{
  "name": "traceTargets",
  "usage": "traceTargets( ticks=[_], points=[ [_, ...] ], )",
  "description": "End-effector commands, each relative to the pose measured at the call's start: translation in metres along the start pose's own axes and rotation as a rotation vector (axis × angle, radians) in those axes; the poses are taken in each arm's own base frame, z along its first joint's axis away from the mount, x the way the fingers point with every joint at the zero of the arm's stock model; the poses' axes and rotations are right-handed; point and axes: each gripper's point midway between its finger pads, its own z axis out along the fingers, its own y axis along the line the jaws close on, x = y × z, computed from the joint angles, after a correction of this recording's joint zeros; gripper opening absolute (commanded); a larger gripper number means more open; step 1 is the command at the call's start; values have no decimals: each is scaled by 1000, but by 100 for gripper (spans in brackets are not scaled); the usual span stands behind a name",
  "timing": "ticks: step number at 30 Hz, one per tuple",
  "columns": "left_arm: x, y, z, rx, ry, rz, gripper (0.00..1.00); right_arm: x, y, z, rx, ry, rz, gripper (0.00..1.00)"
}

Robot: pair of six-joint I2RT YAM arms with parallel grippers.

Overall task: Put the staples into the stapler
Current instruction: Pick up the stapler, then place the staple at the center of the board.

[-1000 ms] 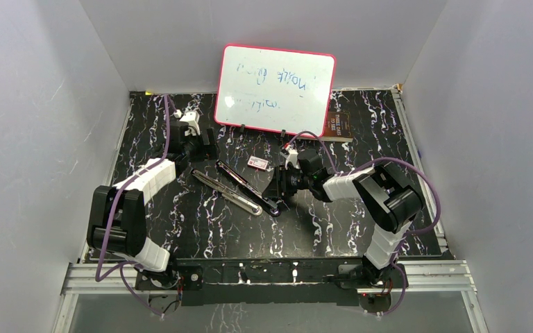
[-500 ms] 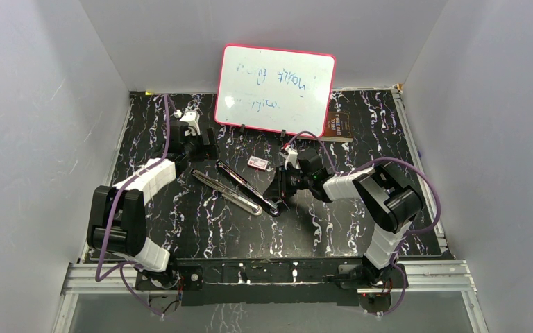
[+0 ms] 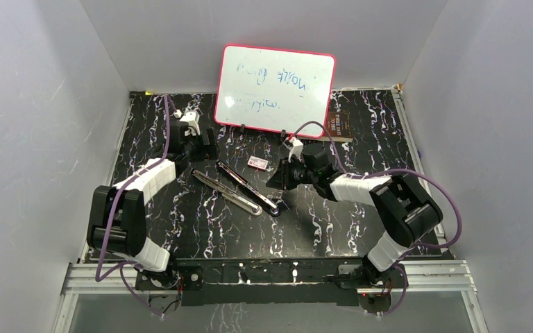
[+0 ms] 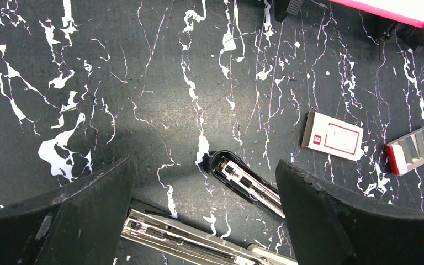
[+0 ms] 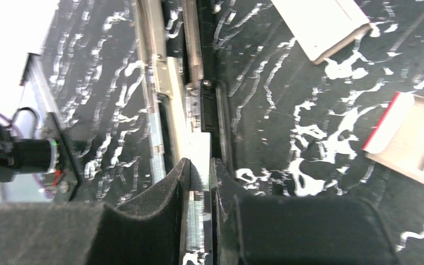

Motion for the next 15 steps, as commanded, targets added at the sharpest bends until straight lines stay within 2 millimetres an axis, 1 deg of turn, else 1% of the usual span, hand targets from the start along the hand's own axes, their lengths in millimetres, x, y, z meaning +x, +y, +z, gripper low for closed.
traceTargets(
  ticks=[1, 2, 3, 10, 15],
  points=[
    [-6, -2, -5, 16, -27, 1, 97, -18, -21, -2, 127, -28, -137, 22],
    [-7, -3, -5, 16, -28, 1, 97, -18, -27, -2, 156, -21, -142, 22],
    [-7, -3, -5, 16, -28, 1, 97, -21, -28, 1, 170, -17, -178, 22],
    [-8, -3, -5, 17, -30, 0, 97, -17, -41, 19, 321, 29, -405, 22],
    [-7, -3, -5, 17, -29, 0, 97, -23, -47, 30, 381, 7, -523, 22]
  ],
)
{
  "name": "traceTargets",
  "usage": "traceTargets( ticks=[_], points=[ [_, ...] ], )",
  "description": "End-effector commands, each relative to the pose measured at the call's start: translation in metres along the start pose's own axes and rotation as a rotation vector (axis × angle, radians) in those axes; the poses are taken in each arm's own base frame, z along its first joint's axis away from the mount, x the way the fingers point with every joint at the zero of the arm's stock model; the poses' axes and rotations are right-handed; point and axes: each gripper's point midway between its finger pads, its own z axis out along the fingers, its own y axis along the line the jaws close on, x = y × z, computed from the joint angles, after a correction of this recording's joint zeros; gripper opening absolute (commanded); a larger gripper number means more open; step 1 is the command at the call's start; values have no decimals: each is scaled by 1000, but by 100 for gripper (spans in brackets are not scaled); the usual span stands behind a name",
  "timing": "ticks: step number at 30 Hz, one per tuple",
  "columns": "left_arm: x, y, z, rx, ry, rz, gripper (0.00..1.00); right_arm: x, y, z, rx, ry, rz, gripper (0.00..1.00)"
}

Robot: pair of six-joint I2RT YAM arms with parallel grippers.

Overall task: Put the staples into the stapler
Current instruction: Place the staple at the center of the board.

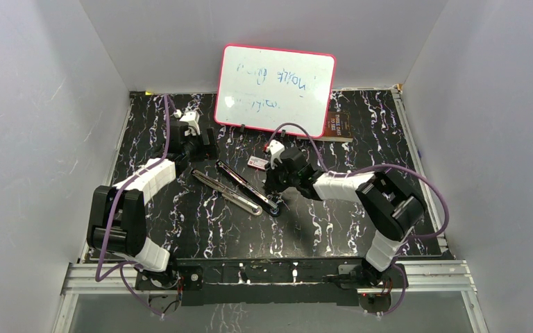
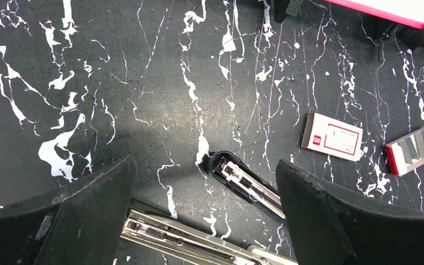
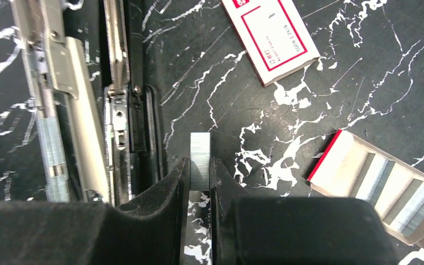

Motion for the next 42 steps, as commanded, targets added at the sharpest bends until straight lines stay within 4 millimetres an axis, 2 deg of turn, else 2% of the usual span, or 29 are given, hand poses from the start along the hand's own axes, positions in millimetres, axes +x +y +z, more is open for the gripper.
traceTargets(
  ticks=[1, 4, 9, 15, 18, 20, 30, 42],
  points=[
    [-7, -3, -5, 16, -26, -1, 97, -17, -21, 13, 125, -44, -149, 23],
    [-7, -3, -4, 15, -26, 0, 97, -20, -28, 18, 156, -71, -176, 23],
    [-6, -3, -3, 15, -24, -2, 97, -15, -23, 26, 113, -85, -194, 25],
    [-6, -3, -3, 17, -24, -1, 97, 2, -21, 34, 77, -75, -189, 36],
    [-6, -3, -4, 16, -24, -1, 97, 14, -20, 34, 62, -58, -183, 44],
    [-7, -3, -4, 18, -25, -1, 97, 21, -22, 31, 60, -50, -175, 47],
    [-5, -3, -3, 17, -21, -1, 97, 57, -38, 19, 101, -57, -50, 47],
    [-4, -3, -3, 18, -19, -2, 97, 84, -43, 20, 100, -136, -63, 42]
  ],
)
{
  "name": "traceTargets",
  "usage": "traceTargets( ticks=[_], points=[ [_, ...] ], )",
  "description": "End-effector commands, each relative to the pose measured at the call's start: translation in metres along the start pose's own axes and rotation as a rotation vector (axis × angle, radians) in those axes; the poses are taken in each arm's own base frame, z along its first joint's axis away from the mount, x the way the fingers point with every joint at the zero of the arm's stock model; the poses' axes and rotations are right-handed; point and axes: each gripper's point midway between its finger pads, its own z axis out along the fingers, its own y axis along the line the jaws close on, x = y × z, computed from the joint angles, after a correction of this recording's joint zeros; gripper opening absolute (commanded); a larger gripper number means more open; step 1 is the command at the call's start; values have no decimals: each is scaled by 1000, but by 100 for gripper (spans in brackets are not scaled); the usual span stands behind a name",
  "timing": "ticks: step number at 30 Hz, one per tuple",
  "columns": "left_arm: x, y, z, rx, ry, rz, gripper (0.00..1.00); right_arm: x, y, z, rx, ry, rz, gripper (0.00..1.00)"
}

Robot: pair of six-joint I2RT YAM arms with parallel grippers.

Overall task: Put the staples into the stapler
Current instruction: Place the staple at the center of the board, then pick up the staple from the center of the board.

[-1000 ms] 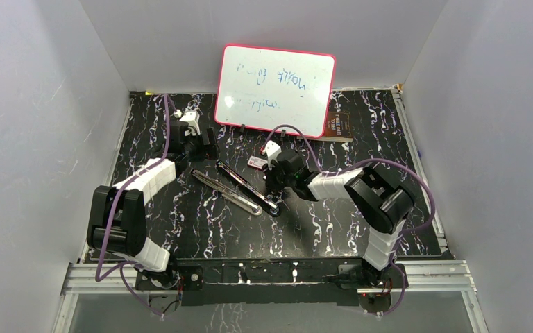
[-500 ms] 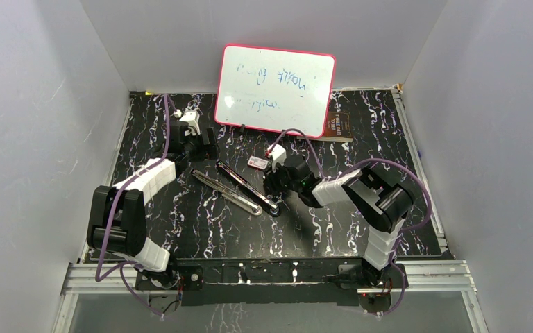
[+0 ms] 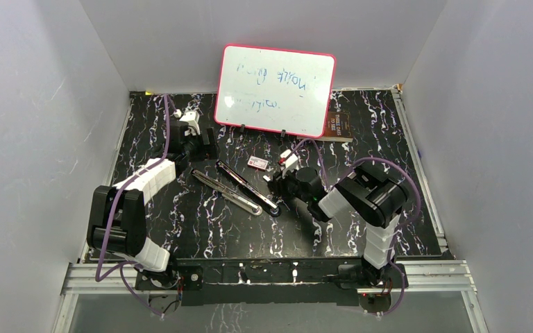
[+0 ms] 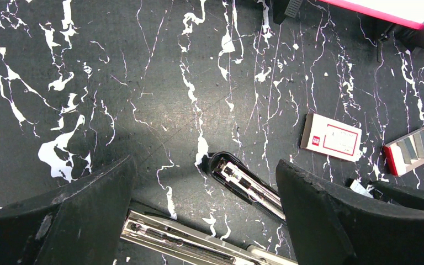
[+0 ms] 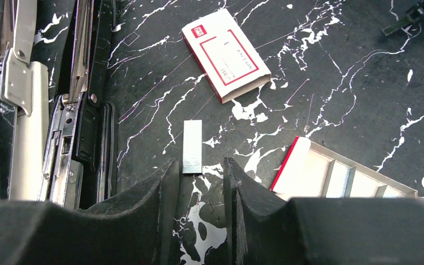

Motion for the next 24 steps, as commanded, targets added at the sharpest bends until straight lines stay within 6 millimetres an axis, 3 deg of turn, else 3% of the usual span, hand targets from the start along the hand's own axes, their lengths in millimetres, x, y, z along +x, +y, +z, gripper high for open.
traceTargets(
  ticks=[1, 17, 24],
  points=[
    [-3, -2, -2, 15, -13, -2, 97, 70, -7, -15, 34, 171, 29, 41],
    [-2, -2, -2, 17, -12, -3, 97, 81, 4, -9, -39, 193, -28, 37],
    [-2, -2, -3, 17, -12, -2, 97, 82, 9, -8, -70, 194, -41, 28]
  ],
)
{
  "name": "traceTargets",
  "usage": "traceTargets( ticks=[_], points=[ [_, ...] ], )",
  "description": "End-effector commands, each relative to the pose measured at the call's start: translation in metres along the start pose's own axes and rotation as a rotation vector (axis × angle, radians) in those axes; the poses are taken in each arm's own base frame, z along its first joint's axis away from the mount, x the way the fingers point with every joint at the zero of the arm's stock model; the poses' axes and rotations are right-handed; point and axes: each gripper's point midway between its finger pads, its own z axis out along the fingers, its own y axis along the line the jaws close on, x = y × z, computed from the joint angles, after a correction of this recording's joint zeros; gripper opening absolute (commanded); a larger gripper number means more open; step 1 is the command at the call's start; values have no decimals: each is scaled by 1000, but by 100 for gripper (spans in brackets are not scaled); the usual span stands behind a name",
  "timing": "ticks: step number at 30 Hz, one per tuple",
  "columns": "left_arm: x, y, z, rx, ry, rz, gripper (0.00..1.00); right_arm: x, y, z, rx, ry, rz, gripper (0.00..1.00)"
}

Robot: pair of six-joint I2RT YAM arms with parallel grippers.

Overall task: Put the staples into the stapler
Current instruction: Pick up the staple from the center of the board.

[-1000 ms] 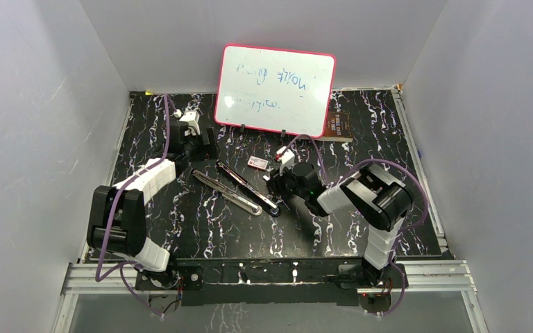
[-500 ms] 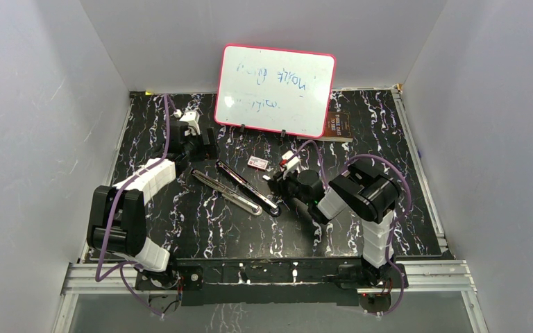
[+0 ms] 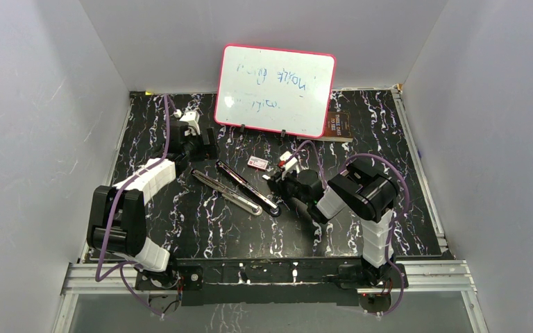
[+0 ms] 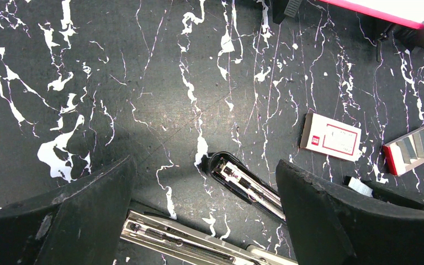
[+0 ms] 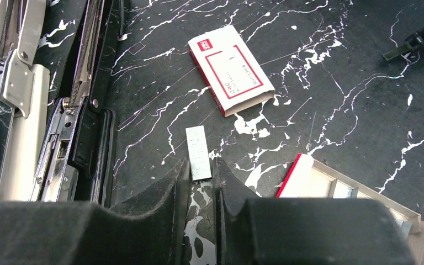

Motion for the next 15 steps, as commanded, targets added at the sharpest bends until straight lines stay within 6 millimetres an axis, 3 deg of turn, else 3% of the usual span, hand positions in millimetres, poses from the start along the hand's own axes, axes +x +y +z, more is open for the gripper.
traceTargets(
  ticks=[1, 15],
  points=[
    [-2, -2, -3, 15, -12, -2, 97, 80, 11, -21, -48, 273, 17, 27],
    [-3, -2, -3, 15, -14, -2, 97, 71, 15, -19, -60, 244, 13, 13]
  ],
)
